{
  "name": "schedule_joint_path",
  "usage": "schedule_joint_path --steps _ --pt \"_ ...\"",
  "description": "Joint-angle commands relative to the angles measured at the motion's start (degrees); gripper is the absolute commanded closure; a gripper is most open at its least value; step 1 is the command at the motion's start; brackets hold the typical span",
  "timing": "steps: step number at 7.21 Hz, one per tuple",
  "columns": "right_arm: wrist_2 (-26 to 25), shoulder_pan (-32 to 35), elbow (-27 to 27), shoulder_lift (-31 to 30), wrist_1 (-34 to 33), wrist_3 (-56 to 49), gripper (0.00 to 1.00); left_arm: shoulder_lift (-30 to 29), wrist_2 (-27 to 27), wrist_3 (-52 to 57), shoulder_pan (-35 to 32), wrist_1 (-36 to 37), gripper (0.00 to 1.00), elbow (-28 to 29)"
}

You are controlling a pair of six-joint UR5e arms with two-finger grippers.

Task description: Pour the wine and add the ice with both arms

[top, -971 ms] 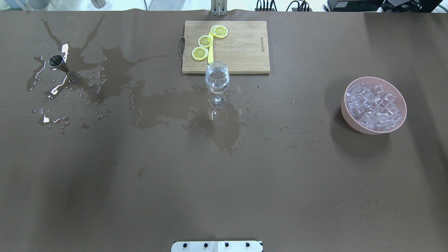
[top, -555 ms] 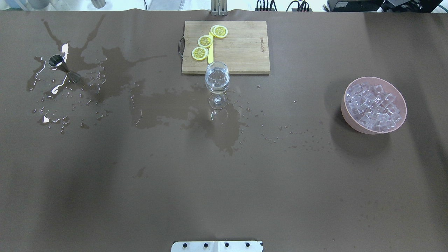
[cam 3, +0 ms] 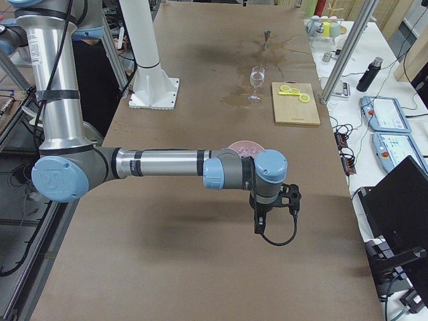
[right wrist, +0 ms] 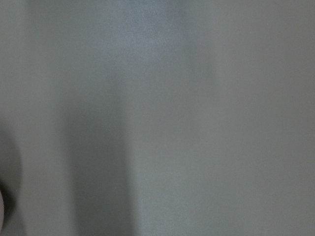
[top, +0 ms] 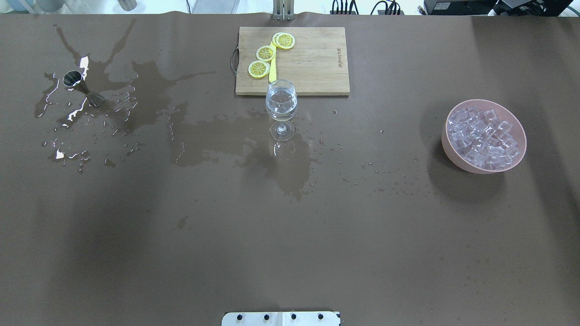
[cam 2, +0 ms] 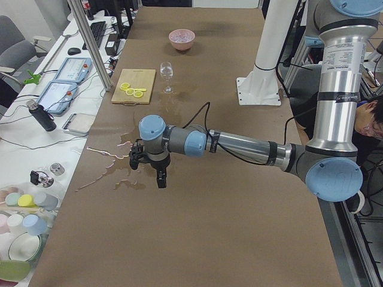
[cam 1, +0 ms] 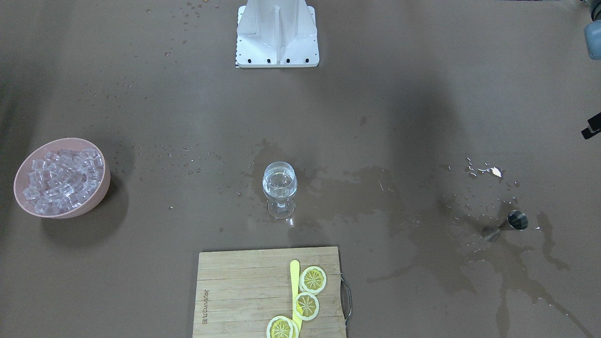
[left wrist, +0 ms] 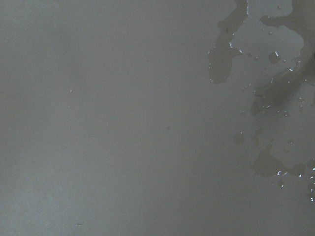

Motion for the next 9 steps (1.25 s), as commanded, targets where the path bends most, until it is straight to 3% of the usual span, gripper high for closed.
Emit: schedule_joint_path --steps 1,3,4,9 --pt "0.1 0.0 0.1 0.2 -0.1 0.1 0.00 0.1 0.3 -11.3 3.9 -15.6 0.01 3.4" --pt "0.1 0.0 0.1 0.5 -0.1 0.1 0.00 0.1 0.4 -20.8 5.6 -28.5 0.02 6.7" --pt "0.1 0.0 0.0 0.6 -0.1 0.1 0.00 -0.1 0.4 -23.6 5.6 -31.5 0.02 6.7" --pt "0.1 0.0 0.0 0.8 -0.1 0.1 0.00 0.1 20.2 -37.8 17.2 -49.8 0.01 6.9"
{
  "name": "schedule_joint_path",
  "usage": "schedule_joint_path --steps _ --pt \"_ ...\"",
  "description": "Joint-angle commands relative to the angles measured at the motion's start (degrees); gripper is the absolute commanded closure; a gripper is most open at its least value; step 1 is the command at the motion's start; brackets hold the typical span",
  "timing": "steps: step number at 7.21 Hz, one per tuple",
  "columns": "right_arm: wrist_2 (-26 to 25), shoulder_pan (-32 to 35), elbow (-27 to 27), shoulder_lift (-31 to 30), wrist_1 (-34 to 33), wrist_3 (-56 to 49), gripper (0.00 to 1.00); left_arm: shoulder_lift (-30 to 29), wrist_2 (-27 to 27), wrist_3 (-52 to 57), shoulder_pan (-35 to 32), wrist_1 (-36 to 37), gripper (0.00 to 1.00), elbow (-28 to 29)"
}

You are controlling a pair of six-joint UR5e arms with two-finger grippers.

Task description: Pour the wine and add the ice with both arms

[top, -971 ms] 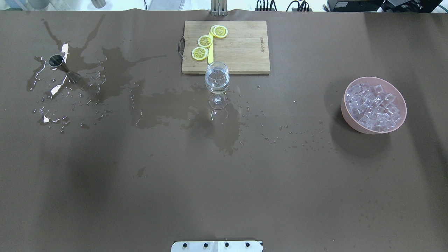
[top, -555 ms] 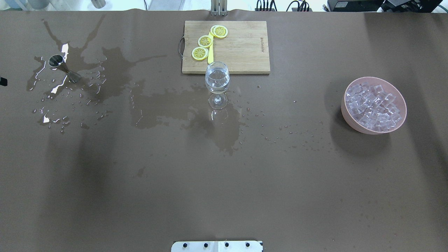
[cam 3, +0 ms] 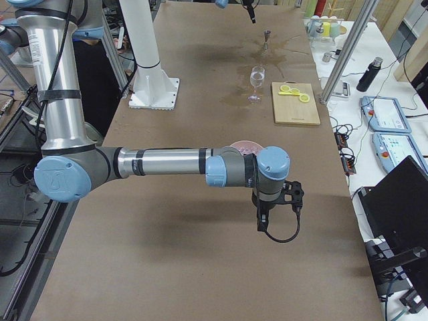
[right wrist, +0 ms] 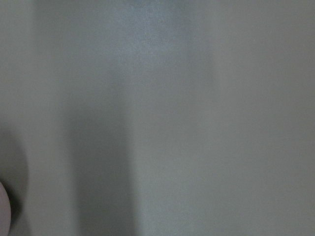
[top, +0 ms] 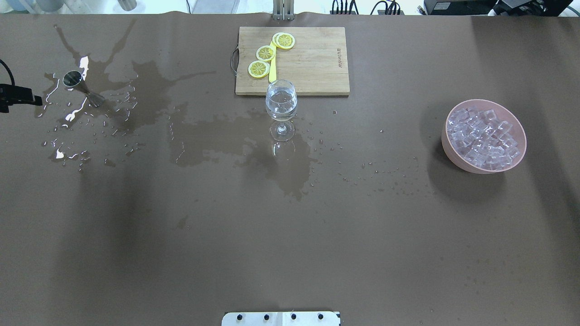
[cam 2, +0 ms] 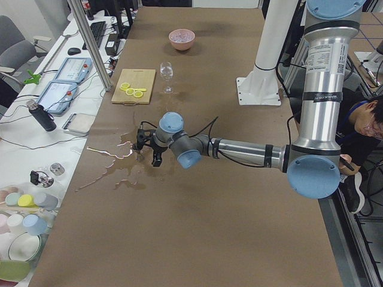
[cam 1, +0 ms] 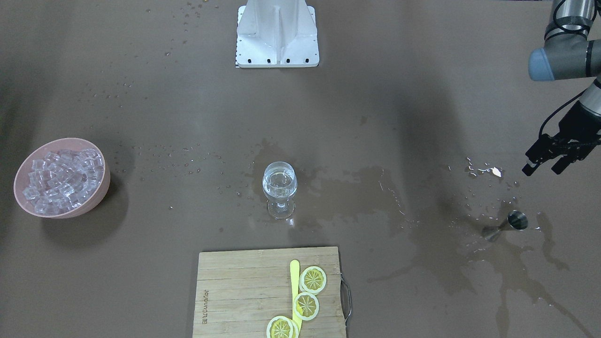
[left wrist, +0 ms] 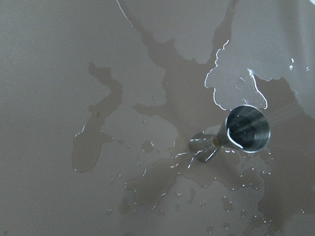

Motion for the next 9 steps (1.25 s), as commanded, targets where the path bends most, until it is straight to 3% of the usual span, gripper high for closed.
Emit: schedule_joint_path --steps 1,3,5,7,9 --pt "0.4 0.0 0.1 0.1 -0.1 0.1 0.00 0.4 10.8 -5.3 6.1 -7.4 0.02 0.7" --pt "1.0 0.0 0.2 0.2 0.0 0.0 0.00 0.4 19.0 -9.7 10.8 -12.2 0.02 2.6" --pt "1.2 0.0 0.3 0.1 0.0 0.0 0.00 0.1 21.9 -10.0 11.7 -12.9 0.02 3.4" --pt "1.1 -0.1 1.2 0.3 0.0 0.4 0.00 -0.3 27.0 -9.8 13.2 -21.2 0.02 8.3" --pt "1.1 -1.4 5.6 0.3 -1.5 6.4 0.00 -1.0 32.7 -9.8 16.6 -21.3 0.02 8.6"
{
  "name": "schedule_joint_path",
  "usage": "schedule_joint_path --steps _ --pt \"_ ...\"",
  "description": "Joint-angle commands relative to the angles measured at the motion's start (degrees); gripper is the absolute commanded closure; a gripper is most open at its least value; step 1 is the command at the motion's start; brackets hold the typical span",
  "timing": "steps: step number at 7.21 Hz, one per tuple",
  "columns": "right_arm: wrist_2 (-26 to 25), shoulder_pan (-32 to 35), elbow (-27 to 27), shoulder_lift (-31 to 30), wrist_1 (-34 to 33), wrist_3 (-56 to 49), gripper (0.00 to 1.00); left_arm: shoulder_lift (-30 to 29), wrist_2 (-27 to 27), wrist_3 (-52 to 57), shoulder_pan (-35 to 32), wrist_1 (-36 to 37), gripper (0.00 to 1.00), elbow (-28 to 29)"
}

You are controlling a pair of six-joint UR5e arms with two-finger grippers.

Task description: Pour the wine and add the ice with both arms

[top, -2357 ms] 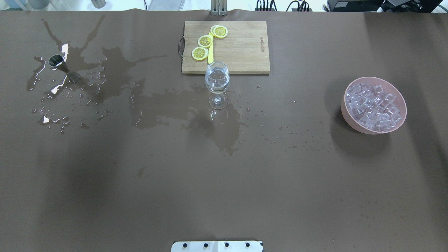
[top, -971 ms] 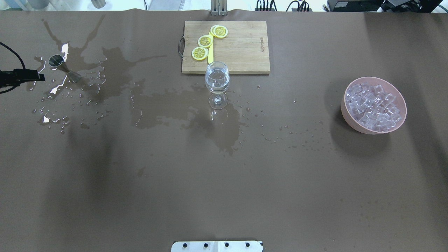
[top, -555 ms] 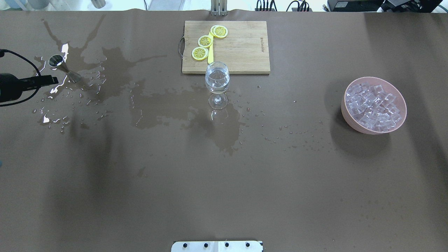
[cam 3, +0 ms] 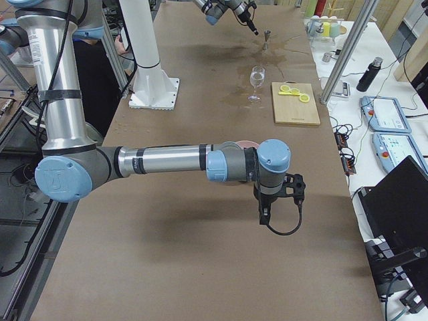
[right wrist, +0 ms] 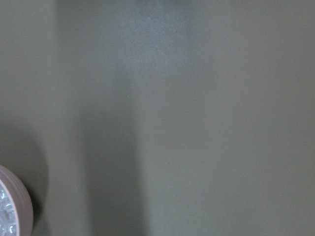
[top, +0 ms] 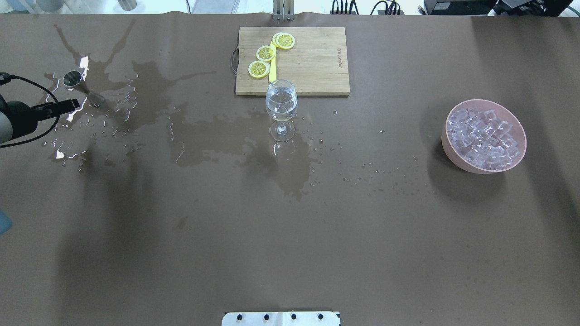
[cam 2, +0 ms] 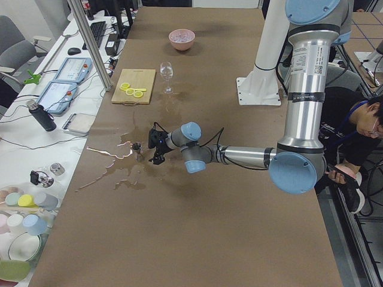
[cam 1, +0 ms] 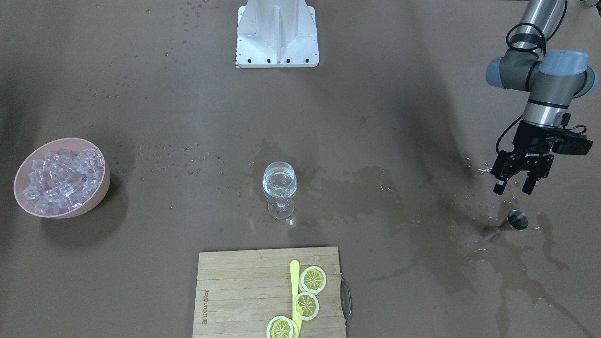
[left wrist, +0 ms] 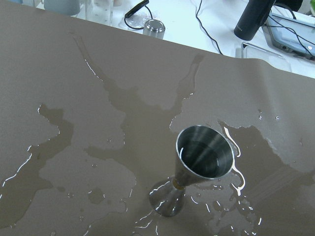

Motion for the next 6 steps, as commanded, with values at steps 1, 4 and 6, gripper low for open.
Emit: schedule_joint_path --steps 1,4,6 --pt "-0.3 -4.2 7.2 -0.1 -1.5 11.8 0.00 -1.1 3.7 0.0 1.9 -0.7 0.02 0.6" --pt "-0.6 -13.2 11.3 3.9 -2.5 20.7 0.00 -1.9 7.0 1.1 3.0 -0.5 0.02 1.4" --pt "-2.1 -19.8 11.1 7.4 -2.6 22.7 0.00 -2.5 8.3 3.3 3.4 -0.6 0.02 2.9"
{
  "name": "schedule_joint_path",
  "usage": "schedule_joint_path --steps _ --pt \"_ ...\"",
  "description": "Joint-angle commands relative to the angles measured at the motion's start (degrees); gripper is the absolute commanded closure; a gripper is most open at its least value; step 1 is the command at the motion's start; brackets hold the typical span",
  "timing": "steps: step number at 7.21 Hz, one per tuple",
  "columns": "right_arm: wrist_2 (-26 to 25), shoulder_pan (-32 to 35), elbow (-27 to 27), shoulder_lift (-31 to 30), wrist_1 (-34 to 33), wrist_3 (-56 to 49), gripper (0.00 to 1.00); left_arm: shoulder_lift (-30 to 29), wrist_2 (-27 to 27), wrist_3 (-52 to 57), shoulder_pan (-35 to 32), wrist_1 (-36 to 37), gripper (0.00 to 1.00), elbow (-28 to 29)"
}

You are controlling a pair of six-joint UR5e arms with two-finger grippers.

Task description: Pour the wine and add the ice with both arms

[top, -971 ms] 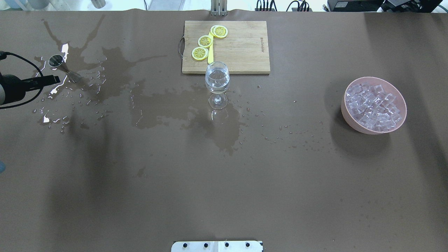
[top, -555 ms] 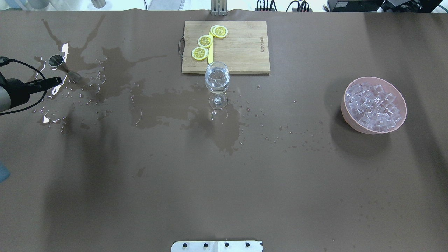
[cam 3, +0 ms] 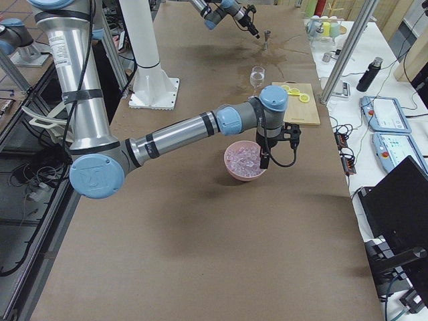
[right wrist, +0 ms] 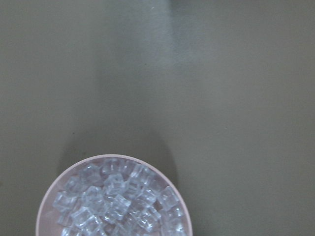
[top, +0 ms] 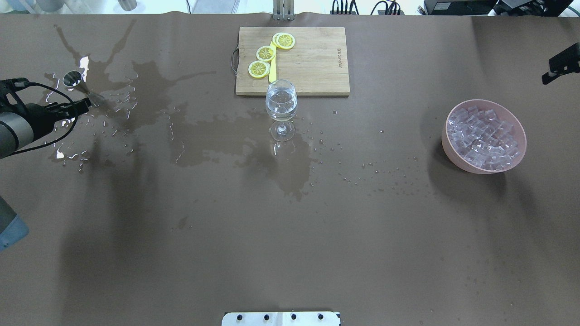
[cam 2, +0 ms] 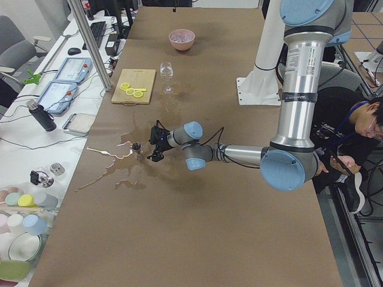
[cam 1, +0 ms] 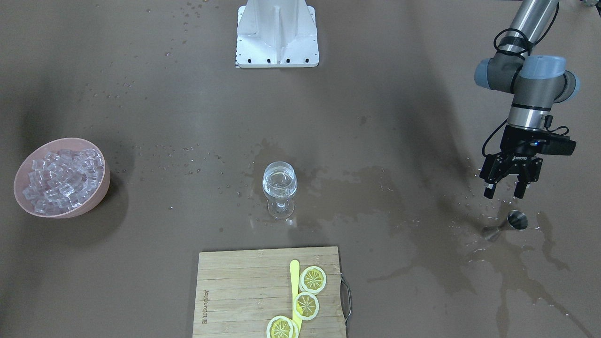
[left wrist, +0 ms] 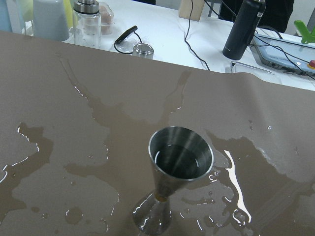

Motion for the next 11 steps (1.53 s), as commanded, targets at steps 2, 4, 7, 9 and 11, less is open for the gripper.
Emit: schedule_joint_path --steps 2,4,7,9,11 --pt "-2.5 -9.4 0.0 3.7 0.6 7.8 0.00 -3.2 3.6 0.8 1.3 0.0 0.02 3.6" --pt "-3.6 -11.4 -0.8 3.0 3.3 7.6 0.00 -3.9 3.7 0.8 1.6 -0.1 0.03 4.8" --pt "-6.0 -14.0 -9.7 4.6 8.0 7.5 0.00 -4.0 3.6 3.5 1.7 -1.0 0.03 6.0" --pt "-5.9 -14.6 -17.4 5.5 16.4 8.6 0.00 -4.8 3.6 3.5 1.8 -2.2 0.03 7.7" --pt "-5.7 -15.5 -17.6 5.3 16.5 10.6 0.00 -5.3 3.6 3.5 1.8 -2.8 0.03 8.2"
